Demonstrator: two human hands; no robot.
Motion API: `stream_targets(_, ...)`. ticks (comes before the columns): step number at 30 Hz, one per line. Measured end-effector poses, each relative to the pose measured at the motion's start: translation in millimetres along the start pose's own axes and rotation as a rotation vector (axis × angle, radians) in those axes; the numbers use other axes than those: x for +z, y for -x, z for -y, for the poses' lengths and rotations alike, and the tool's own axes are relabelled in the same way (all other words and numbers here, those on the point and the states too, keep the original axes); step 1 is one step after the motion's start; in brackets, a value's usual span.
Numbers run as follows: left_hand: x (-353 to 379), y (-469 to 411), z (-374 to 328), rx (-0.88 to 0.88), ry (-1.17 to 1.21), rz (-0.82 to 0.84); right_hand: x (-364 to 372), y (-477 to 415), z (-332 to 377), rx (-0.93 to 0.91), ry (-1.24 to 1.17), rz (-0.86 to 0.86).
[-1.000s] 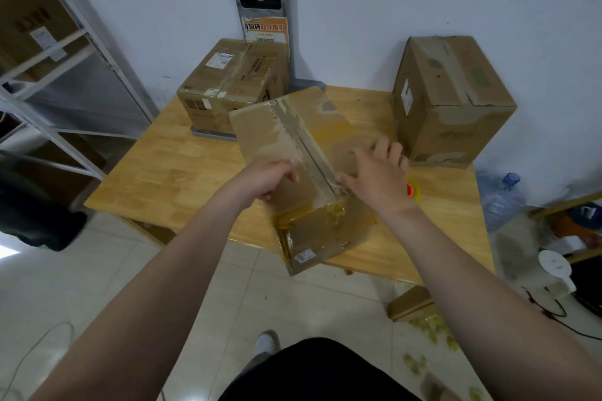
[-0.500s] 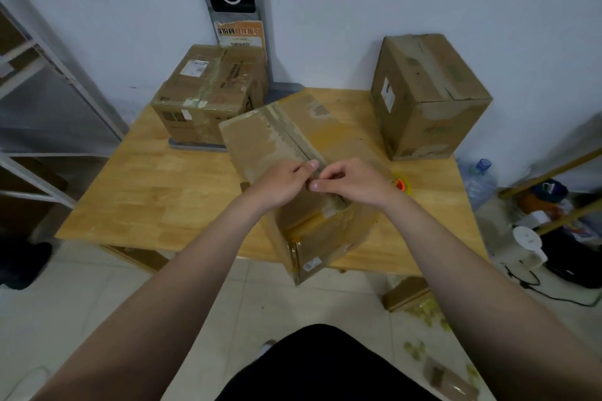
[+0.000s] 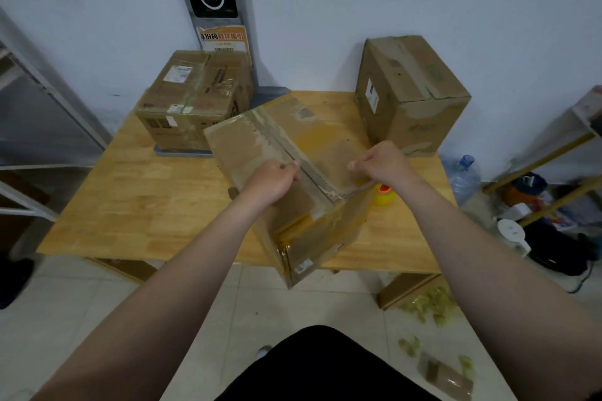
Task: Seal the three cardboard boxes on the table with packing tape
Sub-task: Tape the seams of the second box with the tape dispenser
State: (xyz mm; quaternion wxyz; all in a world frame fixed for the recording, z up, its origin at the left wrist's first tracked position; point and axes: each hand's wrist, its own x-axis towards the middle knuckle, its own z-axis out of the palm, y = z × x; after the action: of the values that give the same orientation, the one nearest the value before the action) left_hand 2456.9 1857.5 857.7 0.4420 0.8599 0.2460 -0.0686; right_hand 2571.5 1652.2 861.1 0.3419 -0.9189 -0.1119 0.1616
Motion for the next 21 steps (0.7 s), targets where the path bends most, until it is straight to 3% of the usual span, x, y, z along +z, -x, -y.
stream_targets(6, 3.1, 9.6, 10.6, -0.047, -0.185, -0.103, -3.7, -23.3, 3.8, 0.109, 0.267, 0.01)
stream_targets(10, 0.1, 20.6, 20.3, -0.184, -0.223, -0.223, -4.9, -26.2, -8.5, 0.072, 0.118, 0.043)
stream_targets(13, 8.7, 29.1, 22.3, -0.299, -0.195, -0.166, 0.2, -20.7, -15.1, -0.038, 0.067, 0.082)
stream_targets(17, 21.1, 34.8, 19.3, -0.218, -0.14, -0.087, -0.1, -8.0, -16.0, -0.105, 0.235, 0.115)
stream_targets(21, 15.8, 24.8, 16.2, -0.13, -0.11, -0.143, -0.3, 9.0, -29.2, -0.068, 0.101, 0.071)
